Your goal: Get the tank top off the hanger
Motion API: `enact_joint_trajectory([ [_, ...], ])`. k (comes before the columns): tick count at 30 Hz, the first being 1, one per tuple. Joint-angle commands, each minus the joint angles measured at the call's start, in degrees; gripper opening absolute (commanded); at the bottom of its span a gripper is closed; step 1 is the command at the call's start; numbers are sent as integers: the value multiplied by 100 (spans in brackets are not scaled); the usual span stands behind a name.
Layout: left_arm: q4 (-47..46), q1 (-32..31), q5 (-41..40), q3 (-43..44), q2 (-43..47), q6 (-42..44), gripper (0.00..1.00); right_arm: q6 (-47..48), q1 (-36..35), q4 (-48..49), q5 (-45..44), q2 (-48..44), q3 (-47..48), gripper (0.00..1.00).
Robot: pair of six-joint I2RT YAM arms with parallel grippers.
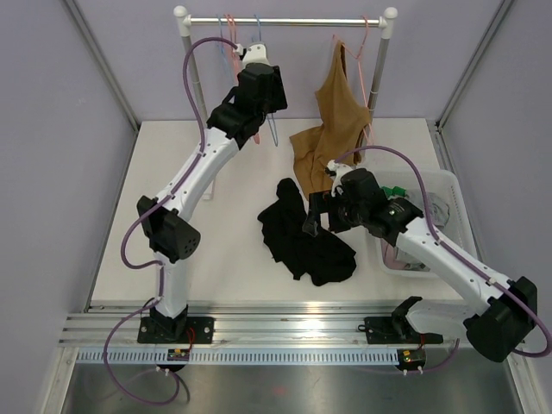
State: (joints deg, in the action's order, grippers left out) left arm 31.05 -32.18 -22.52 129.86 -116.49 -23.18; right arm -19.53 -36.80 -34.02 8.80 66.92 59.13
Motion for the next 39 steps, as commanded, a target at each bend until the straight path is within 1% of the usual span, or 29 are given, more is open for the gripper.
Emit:
enact_joint_trajectory([
  [1,-213,-138,134,22,898,103,58,116,-47,247,-194,330,81,99],
  [3,-222,-200,117,-31,1127,199,62,72,-91,264,-360,645,89,99],
  [4,-265,-261,143,-153,1380,226,68,81,-152,264,-439,752,116,99],
  [6,-266,-323,143,-311,1637,270,74,63,-310,256,-695,1067,160,100],
  [7,-301,-358,160,-504,1960,279,99,63,-354,282,-730,1165,195,100],
  [10,-362,-385,213,-944,2497,244,99,28,-583,282,-845,1622,300,99],
  [11,-363,-385,222,-1302,2882,218,99,11,-618,282,-1019,1753,327,100],
  [13,-415,-403,266,-1699,3280,235,99,-42,-732,308,-1108,2158,388,100],
  [14,-441,-411,257,-2127,3751,226,99,-51,-776,282,-1291,2307,414,100],
  [16,-538,-438,266,-2639,4219,252,99,-77,-864,264,-1407,2773,493,100],
  [19,-302,-438,91,-3448,5055,209,99,-113,-952,343,-1556,3327,555,99],
  [20,-223,-438,29,-3694,5248,156,99,-113,-978,422,-1496,3415,538,97],
  [21,-109,-438,-58,-4131,5694,130,99,-121,-987,501,-1451,3564,520,90],
  [22,-64,-438,-242,-4405,5899,112,99,-113,-996,632,-1416,3626,520,78],
  [24,93,-438,-401,-4837,6356,24,99,-60,-1014,721,-1381,3679,520,48],
  [25,147,-438,-472,-5274,6767,7,99,-51,-1022,747,-1407,3627,529,25],
  [26,208,-438,-481,-5452,6953,-2,99,-51,-1040,713,-1503,3549,529,14],
  [27,331,-438,-498,-5654,7121,-11,99,-25,-1049,686,-1556,3269,538,1],
  [28,384,-438,-499,-5926,7453,6,99,-42,-1058,573,-1635,3093,555,0],
  [29,454,-438,-525,-6059,7578,85,99,-60,-1058,459,-1862,2891,573,0],
  [30,603,-438,-525,-6148,7710,129,99,-77,-1058,136,-2012,2480,677,0],
  [31,674,-438,-603,-6296,7911,225,99,-95,-1058,-85,-2405,2267,765,0],
  [32,805,-438,-656,-6385,8035,261,99,-138,-1049,-322,-2592,1873,879,0],
  [33,832,-438,-674,-6473,8141,322,99,-148,-1049,-760,-2750,1678,1124,0],
  [35,859,-438,-788,-6762,8439,445,99,-191,-1032,-1166,-3188,1143,1415,0],
  [36,903,-438,-832,-6833,8510,446,99,-218,-1031,-1603,-3322,992,1747,0],
  [38,894,-438,-885,-7026,8703,498,99,-262,-1023,-2010,-3725,641,2127,0],
  [39,859,-438,-911,-7080,8748,516,99,-262,-1005,-2438,-3858,552,2511,0],
])
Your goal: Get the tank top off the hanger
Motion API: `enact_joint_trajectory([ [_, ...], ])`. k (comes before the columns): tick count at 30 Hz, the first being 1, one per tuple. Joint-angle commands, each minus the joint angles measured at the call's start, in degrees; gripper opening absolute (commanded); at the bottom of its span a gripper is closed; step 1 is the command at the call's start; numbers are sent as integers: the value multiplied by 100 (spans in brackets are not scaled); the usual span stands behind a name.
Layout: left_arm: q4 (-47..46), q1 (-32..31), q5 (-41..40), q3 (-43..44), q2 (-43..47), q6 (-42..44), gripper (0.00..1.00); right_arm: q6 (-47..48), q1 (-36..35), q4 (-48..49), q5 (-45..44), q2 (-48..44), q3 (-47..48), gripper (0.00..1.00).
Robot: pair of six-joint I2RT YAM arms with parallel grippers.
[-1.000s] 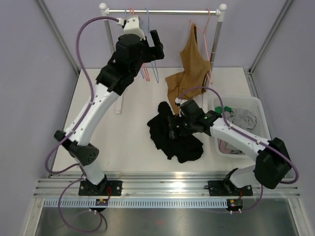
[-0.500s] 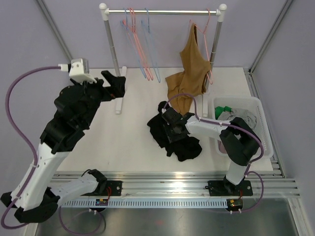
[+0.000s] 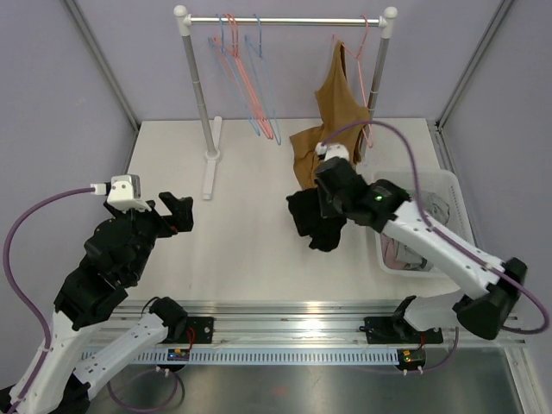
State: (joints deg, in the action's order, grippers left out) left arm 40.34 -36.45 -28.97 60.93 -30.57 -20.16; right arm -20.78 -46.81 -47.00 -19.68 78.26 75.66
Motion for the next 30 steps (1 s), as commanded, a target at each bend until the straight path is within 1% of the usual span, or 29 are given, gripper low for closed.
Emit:
enact_joint_trajectory([
  [1,-96,-12,-302,-230,191,232,99,-172,-13,-1362,-1185,-645,1054,0],
  [2,-105,-12,-337,-265,209,206,99,-260,13,-1573,-1570,-741,1248,0],
  [3,-96,-12,-372,-300,235,188,99,-313,40,-2080,-1774,-768,1667,0],
  [6,-122,-12,-381,-327,297,188,99,-410,250,-2698,-2399,-900,2258,0],
  [7,-114,-12,-372,-327,297,179,99,-358,686,-2752,-2470,-935,2347,0],
  [10,-131,-12,-337,-344,349,241,99,11,1409,-2718,-2356,-997,2445,0],
  [11,-123,-12,-329,-362,376,258,99,160,1768,-2639,-2286,-1040,2428,0],
  [13,-140,-12,-337,-388,428,267,99,293,2148,-2349,-2041,-1032,2322,0],
  [14,-175,-12,-320,-397,437,276,99,380,2489,-2270,-1752,-962,2278,0],
  [16,-184,-12,-285,-415,455,267,99,407,2807,-1998,-1522,-839,2050,0],
  [17,-201,-12,-276,-415,455,276,99,390,2956,-1919,-1182,-673,1962,0],
  [18,-202,-12,-276,-415,464,267,99,373,3263,-1683,-987,-611,1683,0],
  [20,-193,-12,-319,-415,464,206,99,198,3502,-1418,-583,-444,1331,0],
  [21,-202,-12,-363,-415,464,180,99,118,3842,-1078,-450,-408,885,0],
  [22,-210,-12,-442,-415,464,145,99,22,4011,-926,-266,-356,646,0],
  [23,-210,-12,-460,-406,473,66,99,-92,4187,-716,127,-259,382,0],
  [24,-193,-12,-452,-371,464,22,99,-154,4458,-357,323,-180,-134,0],
  [26,-175,-12,-312,-301,429,21,99,-312,4619,-21,639,144,-611,0],
  [27,-167,-12,-259,-214,368,30,99,-374,4637,276,711,302,-1023,0],
  [28,-123,-12,-145,-143,298,30,99,-409,4933,410,816,487,-1175,0],
  [29,25,-12,-74,-47,227,-31,99,-427,4970,472,991,889,-1281,0],
  [30,96,-12,48,198,26,-66,99,-419,4979,560,958,1058,-1447,0],
])
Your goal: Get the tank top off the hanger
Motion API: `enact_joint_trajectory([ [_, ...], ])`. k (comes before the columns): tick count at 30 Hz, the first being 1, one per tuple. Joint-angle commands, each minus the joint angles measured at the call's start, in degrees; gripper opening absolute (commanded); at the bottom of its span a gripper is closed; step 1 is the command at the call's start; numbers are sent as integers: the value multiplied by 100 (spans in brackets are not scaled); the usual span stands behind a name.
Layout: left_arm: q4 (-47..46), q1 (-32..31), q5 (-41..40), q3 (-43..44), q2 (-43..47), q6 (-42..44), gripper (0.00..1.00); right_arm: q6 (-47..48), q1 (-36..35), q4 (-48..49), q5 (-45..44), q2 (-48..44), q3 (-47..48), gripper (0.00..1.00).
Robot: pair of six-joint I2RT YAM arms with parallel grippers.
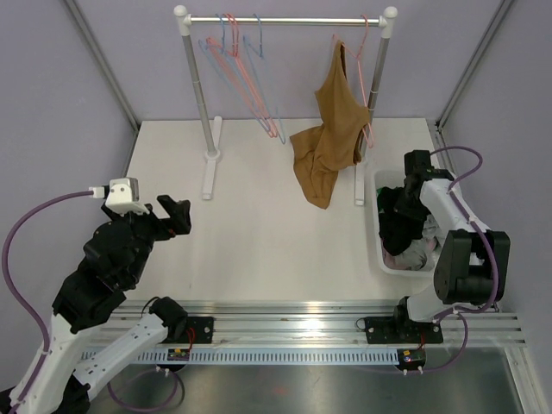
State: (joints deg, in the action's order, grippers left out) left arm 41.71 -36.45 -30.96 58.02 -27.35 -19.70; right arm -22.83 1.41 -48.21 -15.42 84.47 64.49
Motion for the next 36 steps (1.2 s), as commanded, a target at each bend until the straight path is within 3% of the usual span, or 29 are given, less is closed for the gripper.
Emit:
enact_joint_trajectory([
  [1,20,-12,327,604,-393,-113,99,-222,158,724,444,561,-393,0],
  [6,416,-12,503,1307,-859,-261,99,-213,184,743,356,379,-438,21],
  [10,434,-12,863,1887,-1402,-341,99,-178,184,208,85,-271,194,59],
  [13,443,-12,1021,2336,-1755,-394,99,-73,184,-285,-75,-501,810,64],
  [15,346,-20,1074,2547,-2080,-411,99,-20,184,-514,-119,-729,1144,75],
  [17,285,-73,1075,2749,-2369,-446,99,94,184,-698,-259,-966,1424,99],
  [23,-14,-642,777,3346,-3257,-315,99,463,184,-770,161,-1625,1804,99],
  [28,-329,-1145,345,4416,-4663,-69,99,271,184,-269,1953,-2686,1410,99],
  [32,-988,-1321,687,5157,-5665,151,99,86,184,-31,2578,-3401,813,99],
  [36,-1648,-1374,1135,5965,-6728,151,99,173,184,-154,2509,-3823,609,100],
])
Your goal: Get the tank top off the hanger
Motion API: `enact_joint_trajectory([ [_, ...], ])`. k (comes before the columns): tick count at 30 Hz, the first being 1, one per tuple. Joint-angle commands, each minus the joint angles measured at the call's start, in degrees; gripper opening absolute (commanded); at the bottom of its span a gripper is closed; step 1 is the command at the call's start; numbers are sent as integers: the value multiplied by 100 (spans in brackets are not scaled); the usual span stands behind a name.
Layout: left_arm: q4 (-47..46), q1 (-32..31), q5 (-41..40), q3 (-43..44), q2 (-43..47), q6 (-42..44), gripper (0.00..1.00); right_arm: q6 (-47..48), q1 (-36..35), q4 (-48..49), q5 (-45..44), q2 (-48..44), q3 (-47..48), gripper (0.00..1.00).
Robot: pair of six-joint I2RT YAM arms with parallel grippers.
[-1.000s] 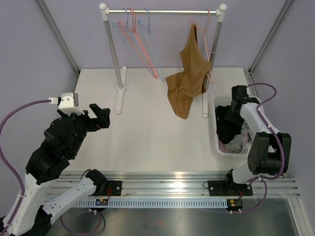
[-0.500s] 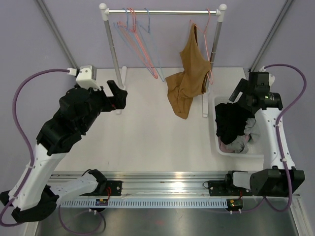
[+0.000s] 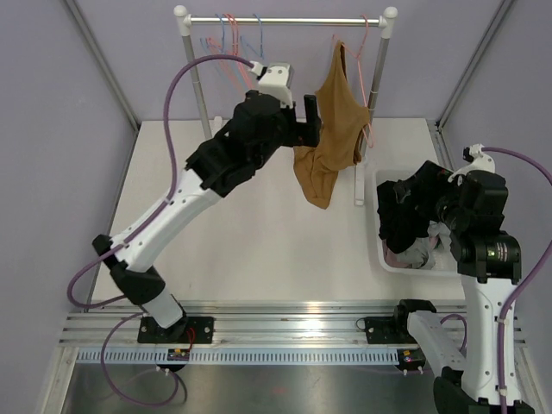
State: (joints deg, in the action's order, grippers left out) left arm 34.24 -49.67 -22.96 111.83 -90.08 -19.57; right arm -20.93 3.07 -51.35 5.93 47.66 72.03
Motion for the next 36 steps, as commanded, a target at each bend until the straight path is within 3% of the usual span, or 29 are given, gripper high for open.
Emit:
enact_joint_trajectory([
  [1,-910,-69,301,820,-640,112,99,192,18,187,339,-239,-171,99],
  [4,-918,-209,-155,1262,-1099,68,99,448,9,213,232,-4,38,99],
  [12,-1411,-280,-315,-10,-327,50,99,957,9,829,865,1727,1883,99],
  [22,-1544,-280,371,-1839,1149,-3,99,1214,-17,1821,2386,4021,3649,93],
  [28,-1543,-280,354,-2833,1660,-3,99,1872,-561,919,1903,5242,5247,90],
  [36,-1183,-280,187,-3369,2003,103,99,2453,-1168,258,875,6491,6762,70],
])
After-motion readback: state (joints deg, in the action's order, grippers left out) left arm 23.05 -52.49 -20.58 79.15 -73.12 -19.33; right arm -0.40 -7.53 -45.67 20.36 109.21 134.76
